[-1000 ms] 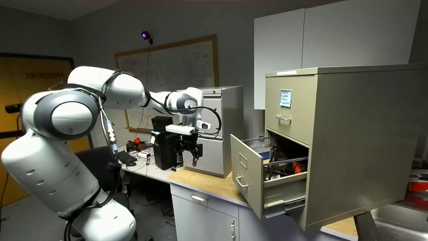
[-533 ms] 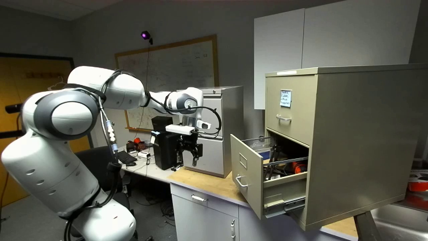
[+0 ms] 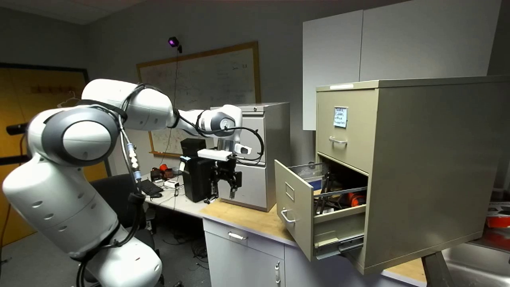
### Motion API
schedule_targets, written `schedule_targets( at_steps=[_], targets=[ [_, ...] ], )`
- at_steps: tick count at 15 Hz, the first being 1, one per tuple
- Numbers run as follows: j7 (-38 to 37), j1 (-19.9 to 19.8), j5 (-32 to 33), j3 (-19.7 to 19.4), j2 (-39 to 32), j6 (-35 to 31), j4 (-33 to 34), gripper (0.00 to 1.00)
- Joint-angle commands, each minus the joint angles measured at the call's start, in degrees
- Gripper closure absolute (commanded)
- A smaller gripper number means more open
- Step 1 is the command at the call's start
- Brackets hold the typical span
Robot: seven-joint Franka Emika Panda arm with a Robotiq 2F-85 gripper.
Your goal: Close the bottom drawer of the right cabinet
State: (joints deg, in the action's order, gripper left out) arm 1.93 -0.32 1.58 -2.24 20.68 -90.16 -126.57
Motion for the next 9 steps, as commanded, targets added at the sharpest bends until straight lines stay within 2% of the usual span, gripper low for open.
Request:
schedule_targets(
  at_steps=[1, 4, 7, 8, 9],
  targets=[
    [-1.79, -0.27, 2.00, 1.36, -2.15, -1.55, 1.65, 0.00],
    [-1.08, 0.37, 5.63, 2.68, -5.66, -5.31, 3.35, 0.00],
    [-1.19, 0.97, 13.01, 4.84, -10.57, -10.85, 5.20, 0.00],
    [-1.78, 1.16, 16.46, 5.62, -12.39, -12.90, 5.76, 0.25],
    [-2.10, 1.27, 19.76, 6.11, -14.04, -14.74, 6.09, 0.25]
  ],
)
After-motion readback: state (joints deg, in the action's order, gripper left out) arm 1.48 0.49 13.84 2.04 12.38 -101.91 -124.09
